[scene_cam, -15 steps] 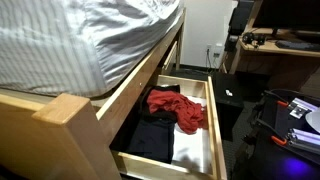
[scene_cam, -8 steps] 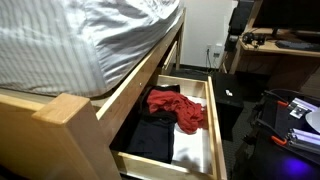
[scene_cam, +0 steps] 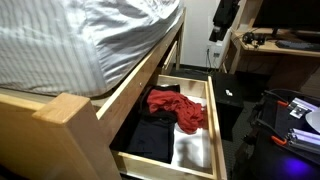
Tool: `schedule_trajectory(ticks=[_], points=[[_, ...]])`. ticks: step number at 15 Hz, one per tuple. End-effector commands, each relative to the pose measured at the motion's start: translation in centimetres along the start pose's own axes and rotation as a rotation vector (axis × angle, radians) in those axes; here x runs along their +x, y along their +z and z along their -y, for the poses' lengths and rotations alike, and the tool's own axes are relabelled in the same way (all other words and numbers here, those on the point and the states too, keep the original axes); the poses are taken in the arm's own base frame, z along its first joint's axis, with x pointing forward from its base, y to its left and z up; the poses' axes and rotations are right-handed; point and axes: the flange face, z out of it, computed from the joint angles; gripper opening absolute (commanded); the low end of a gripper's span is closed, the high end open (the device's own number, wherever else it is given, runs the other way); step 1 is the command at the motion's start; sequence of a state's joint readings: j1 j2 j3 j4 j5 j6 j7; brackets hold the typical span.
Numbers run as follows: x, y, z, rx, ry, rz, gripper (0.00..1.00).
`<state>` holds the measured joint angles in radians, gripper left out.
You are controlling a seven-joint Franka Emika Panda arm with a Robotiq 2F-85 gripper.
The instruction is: Open the second drawer from the right, pick up the black cloth from the first drawer, put it in the second drawer and close the second drawer.
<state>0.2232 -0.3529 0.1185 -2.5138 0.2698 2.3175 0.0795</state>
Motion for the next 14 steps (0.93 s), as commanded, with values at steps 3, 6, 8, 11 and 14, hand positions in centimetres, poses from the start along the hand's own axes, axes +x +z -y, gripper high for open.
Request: schedule_trajectory(ticks=[3, 6, 8, 11, 14], points=[[0.1, 2.2, -15.3, 0.067, 0.331, -0.079, 1.00], [0.2, 1.7, -15.4, 0.057, 0.319, -0.063, 1.00], [0.3, 2.6, -14.7, 0.008, 0.278, -0.064, 1.00], [2.2, 3.7, -18.3, 0.053, 0.457, -0.192, 1.00], [1.0, 4.4, -23.9, 0.094, 0.630, -0.274, 1.00]])
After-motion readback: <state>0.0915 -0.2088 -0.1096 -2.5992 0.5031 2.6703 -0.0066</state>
